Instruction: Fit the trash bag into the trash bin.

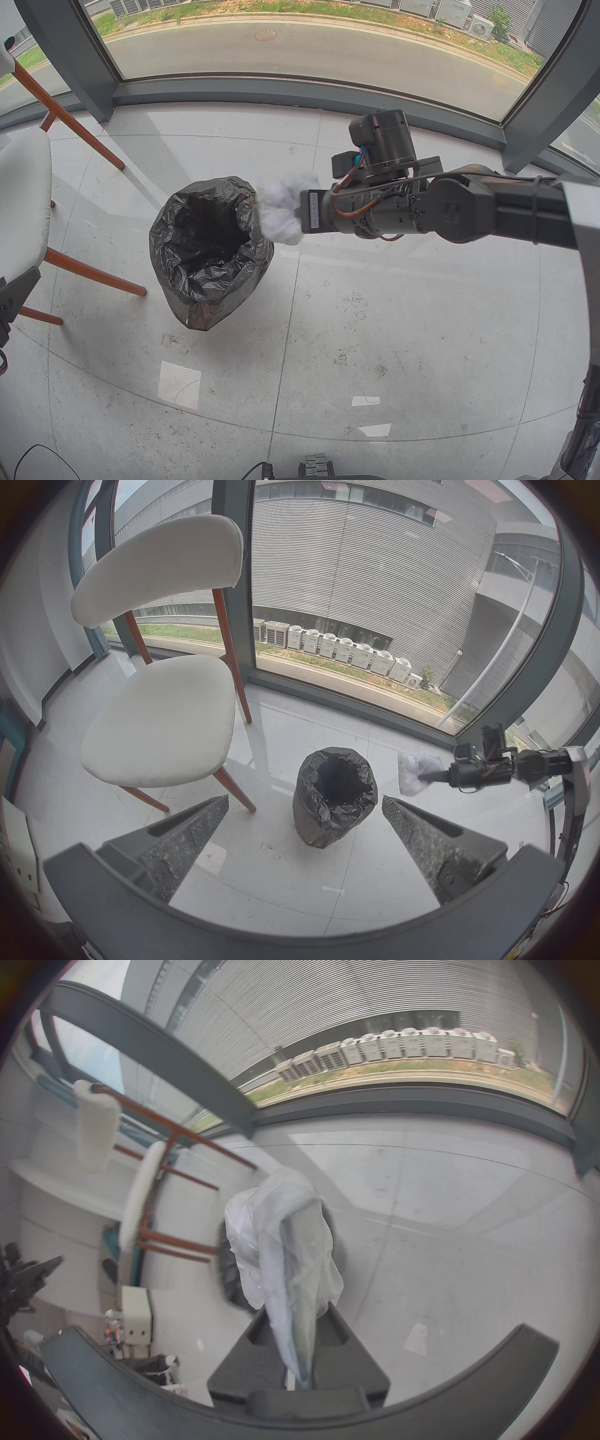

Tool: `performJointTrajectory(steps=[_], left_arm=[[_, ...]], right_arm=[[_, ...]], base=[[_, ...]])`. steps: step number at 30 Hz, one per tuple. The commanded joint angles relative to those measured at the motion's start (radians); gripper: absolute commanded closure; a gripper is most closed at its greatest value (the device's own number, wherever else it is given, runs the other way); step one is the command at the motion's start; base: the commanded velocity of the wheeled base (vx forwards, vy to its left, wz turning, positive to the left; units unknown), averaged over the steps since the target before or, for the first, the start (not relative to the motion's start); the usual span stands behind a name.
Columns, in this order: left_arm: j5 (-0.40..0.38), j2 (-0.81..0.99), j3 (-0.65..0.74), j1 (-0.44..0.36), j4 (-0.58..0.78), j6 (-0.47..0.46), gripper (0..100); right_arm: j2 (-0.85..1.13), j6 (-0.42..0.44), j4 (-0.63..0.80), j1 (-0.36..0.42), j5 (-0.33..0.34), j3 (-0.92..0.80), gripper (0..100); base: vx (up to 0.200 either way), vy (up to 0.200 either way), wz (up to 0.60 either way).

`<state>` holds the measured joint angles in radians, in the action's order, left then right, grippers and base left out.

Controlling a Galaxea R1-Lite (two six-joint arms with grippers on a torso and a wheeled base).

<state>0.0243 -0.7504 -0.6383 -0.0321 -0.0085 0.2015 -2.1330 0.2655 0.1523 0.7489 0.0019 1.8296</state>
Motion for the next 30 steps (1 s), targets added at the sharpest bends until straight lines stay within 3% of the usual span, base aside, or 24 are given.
performJointTrajectory(steps=[1,8,15,16,28,30], left_arm=[[-0.01,-0.067,-0.067,0.008,-0.034,-0.001,0],[-0.01,-0.127,-0.172,0.038,-0.042,-0.001,0],[-0.01,-0.142,-0.199,0.057,-0.042,-0.001,0],[-0.01,-0.141,-0.195,0.058,-0.041,-0.001,0],[-0.009,-0.121,-0.176,0.058,-0.039,-0.001,0],[-0.009,-0.116,-0.175,0.058,-0.039,0.001,0]], right_arm=[[0.119,-0.02,-0.034,0.188,0.01,-0.144,100],[-0.028,-0.028,-0.217,0.194,0.006,-0.029,100],[-0.1,-0.028,-0.206,0.191,0.004,0.158,100],[-0.127,-0.028,-0.203,0.191,0.003,0.17,0],[-0.053,-0.022,-0.128,0.171,-0.023,0.17,0],[0.036,-0.019,-0.119,0.13,-0.082,0.17,0]], base=[[0.0,0.0,0.0],[0.0,0.0,0.0],[0.0,0.0,0.0],[0.0,0.0,0.0],[0.0,0.0,0.0],[0.0,0.0,0.0]])
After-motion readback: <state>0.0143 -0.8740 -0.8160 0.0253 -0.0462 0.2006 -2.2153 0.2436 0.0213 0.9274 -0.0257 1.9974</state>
